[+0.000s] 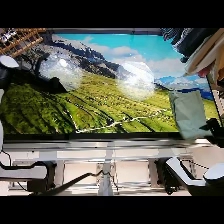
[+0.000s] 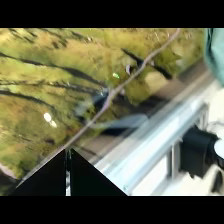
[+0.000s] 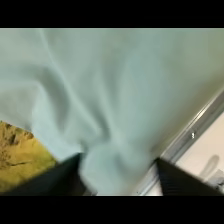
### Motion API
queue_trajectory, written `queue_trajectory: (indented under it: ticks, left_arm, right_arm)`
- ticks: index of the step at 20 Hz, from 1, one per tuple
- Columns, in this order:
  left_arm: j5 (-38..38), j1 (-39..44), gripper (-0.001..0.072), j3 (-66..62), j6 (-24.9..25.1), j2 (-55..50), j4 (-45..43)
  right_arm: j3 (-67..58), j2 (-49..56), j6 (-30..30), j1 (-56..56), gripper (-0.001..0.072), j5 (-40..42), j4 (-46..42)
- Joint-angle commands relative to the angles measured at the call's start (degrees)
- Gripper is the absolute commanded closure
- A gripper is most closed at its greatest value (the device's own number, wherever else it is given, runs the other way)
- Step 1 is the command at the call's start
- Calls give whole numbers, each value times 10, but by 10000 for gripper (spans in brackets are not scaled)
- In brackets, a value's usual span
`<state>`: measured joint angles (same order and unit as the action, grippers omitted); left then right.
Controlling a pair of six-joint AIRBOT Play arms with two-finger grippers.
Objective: Fold the clothes and pants, and hang the long-sleeved shirts on hangers.
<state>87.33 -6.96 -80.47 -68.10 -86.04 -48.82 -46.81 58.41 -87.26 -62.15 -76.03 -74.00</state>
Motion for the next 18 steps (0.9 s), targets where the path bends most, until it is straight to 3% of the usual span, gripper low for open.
queue_trajectory:
  ticks: [1,4,6,7,9,11,13,16,18]
  left_arm:
    - [3,-17,700,-48,-44,47,-91]
    - [-14,-20,700,-122,-93,108,-294]
    - [-64,-22,699,-135,-130,152,-410]
    - [-93,-26,699,-135,-153,173,-454]
    - [-140,-40,699,-135,-186,202,-481]
    - [-146,-47,698,-135,-194,217,-483]
    - [-147,-47,698,-135,-196,221,-485]
    - [-147,-46,699,-135,-196,218,-485]
    - [-147,-46,699,-135,-196,218,-485]
  right_arm:
    - [-61,2,-19,1,85,-70,7]
    - [-171,2,-16,54,86,-53,158]
    - [-189,2,46,151,96,10,271]
    - [-185,2,68,217,99,40,278]
    - [-163,10,105,384,314,114,236]
    - [-148,29,105,541,442,209,149]
    - [-148,52,105,655,696,314,52]
    - [-148,75,105,728,694,498,-16]
    - [-148,78,105,737,546,638,-13]
